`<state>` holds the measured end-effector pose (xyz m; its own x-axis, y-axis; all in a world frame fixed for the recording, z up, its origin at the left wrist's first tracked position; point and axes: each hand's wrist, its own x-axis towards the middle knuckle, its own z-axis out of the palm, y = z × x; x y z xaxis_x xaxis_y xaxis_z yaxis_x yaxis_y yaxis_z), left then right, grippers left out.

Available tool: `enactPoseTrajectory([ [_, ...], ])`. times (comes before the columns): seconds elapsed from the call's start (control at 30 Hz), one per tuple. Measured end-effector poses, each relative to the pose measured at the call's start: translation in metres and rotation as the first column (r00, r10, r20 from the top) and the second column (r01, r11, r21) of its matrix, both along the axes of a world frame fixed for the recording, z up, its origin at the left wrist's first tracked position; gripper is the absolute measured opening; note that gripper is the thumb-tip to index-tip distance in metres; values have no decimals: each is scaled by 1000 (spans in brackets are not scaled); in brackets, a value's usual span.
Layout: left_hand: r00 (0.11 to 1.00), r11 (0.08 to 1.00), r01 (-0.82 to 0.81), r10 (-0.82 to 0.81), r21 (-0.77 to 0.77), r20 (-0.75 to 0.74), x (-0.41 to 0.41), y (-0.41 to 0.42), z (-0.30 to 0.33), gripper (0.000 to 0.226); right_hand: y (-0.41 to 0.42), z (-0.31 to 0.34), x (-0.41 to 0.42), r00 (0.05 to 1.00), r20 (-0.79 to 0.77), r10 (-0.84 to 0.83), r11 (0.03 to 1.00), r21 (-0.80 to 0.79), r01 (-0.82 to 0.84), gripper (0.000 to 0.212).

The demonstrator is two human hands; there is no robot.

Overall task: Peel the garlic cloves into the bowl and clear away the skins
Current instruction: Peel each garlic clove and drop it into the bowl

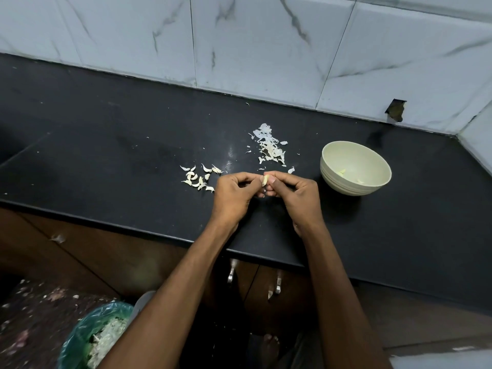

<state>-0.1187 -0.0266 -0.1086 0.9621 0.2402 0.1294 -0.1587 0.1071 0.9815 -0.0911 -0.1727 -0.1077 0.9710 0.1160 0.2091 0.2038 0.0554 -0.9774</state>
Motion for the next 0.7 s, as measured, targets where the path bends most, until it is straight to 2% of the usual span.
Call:
enactPoseTrajectory([
  [0.17,998,994,-58,58,89,7,0,-1,-2,7,0,3,-2,999,-39,35,999,24,-34,20],
  [0.27,998,994,-60,59,91,4,0,-2,-3,7,0,4,-3,998,-59,34,998,48,-32,19],
  [0.57,999,999,-46,46,-10,-12,4,-1,-5,8,3,4,-2,996,-84,28,996,84,-21,22],
  [0.7,998,995,-17,12,-101,-54,6,-1,-5,8,3,5,-3,997,-80,14,996,88,-7,17],
])
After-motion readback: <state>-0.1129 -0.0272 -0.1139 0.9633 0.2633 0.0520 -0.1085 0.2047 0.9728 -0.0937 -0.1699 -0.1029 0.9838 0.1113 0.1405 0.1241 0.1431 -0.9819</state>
